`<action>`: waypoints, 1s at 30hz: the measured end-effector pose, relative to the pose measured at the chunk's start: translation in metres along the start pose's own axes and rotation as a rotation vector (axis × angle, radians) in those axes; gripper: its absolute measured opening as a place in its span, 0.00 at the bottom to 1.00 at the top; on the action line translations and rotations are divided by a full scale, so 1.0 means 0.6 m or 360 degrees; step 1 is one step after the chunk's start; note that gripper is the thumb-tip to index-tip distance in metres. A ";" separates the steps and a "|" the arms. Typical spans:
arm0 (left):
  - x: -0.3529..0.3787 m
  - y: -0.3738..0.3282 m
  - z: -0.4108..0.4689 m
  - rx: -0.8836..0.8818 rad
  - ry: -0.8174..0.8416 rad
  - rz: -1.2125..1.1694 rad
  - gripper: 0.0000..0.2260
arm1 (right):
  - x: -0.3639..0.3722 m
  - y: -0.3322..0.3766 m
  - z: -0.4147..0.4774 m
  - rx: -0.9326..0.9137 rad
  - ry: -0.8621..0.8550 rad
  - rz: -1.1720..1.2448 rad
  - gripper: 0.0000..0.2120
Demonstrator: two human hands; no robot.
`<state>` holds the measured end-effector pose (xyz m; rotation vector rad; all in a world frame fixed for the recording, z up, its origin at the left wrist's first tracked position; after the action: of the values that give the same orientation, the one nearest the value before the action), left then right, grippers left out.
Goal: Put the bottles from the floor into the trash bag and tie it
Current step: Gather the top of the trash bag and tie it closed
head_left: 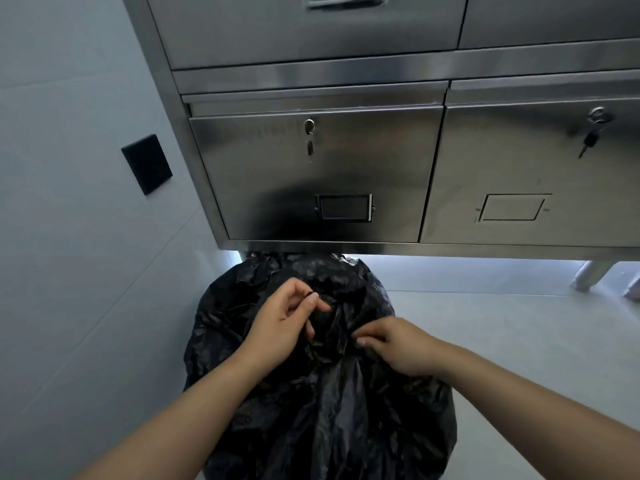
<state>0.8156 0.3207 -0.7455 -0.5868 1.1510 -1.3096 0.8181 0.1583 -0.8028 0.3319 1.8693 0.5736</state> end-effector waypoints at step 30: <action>-0.124 -0.020 -0.005 0.0346 -0.0245 0.0416 0.07 | -0.137 -0.069 -0.037 0.0137 -0.0561 0.1650 0.09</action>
<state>0.8181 0.3886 -0.7126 -0.3575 0.9112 -1.1255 0.8290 0.0781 -0.7534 1.3967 1.2771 1.0282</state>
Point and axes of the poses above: each hand's wrist, its own z-axis towards the middle knuckle, its own x-axis out of the palm, y = z × x, the point moved 7 cm from there along z, towards the middle knuckle, and after that the axes turned 13 degrees about x, right-handed, at the moved point
